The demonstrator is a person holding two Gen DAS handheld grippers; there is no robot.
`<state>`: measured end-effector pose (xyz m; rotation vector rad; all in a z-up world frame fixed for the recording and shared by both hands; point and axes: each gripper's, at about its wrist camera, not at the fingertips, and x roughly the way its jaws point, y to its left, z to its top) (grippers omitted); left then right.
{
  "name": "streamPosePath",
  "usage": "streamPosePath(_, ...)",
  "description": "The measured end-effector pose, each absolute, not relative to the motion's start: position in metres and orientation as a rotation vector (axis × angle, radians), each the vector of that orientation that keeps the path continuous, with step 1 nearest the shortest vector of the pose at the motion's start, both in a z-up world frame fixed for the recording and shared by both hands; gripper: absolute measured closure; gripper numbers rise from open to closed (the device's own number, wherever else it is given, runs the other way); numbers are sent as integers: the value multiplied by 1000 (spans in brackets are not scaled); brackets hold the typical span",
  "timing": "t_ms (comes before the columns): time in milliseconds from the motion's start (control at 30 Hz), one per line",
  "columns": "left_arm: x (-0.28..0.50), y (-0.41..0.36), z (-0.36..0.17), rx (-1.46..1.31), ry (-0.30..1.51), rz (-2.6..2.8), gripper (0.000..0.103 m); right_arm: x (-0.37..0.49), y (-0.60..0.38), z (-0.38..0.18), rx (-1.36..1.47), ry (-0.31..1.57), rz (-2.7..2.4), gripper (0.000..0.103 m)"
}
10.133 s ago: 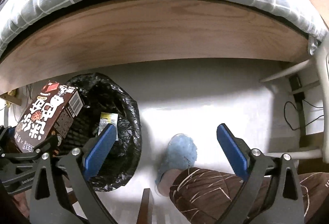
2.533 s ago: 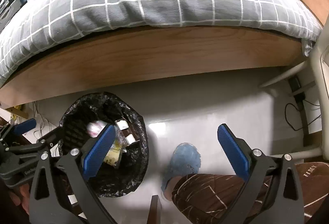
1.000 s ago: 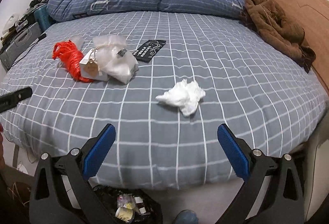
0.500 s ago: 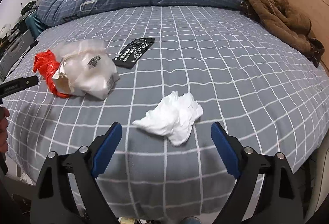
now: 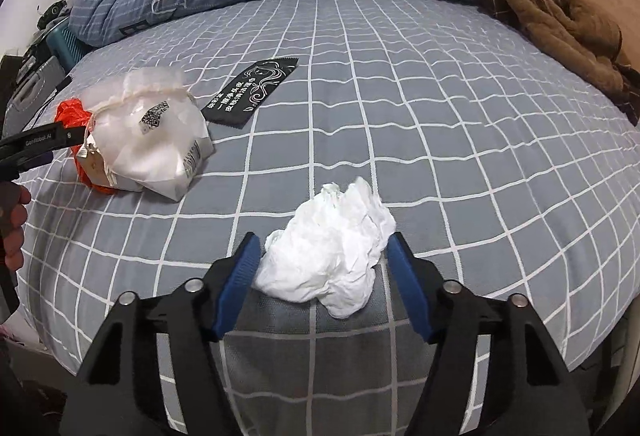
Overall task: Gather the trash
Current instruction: 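Grasp the red plastic bag with the left tool while the right tool grasps the white tissue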
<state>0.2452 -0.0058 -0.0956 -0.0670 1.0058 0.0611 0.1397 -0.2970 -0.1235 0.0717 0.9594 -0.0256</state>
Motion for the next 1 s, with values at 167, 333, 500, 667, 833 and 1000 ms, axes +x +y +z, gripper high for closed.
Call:
streamPosePath(167,249,-17,-99,-52,1025,30,9,142,-296,-128,81,974,-9,55)
streamPosePath(333,253,-24,-108,-58,1055,14,20,142,-296,-131,100,983,1,67)
streamPosePath(500,253,-33,-109,-38,1058,-22,44,141,-295,-130,100,987,13,79)
streamPosePath(667,251,-39,-107,1,1044,-20,54,140,-295,-129,107,989,25,89)
streamPosePath(833,243,-35,-98,7,1026,-13,56,134,-297,-124,115,972,13,90)
streamPosePath(1000,229,-31,-89,18,1004,-6,56,128,-299,-118,129,962,7,90)
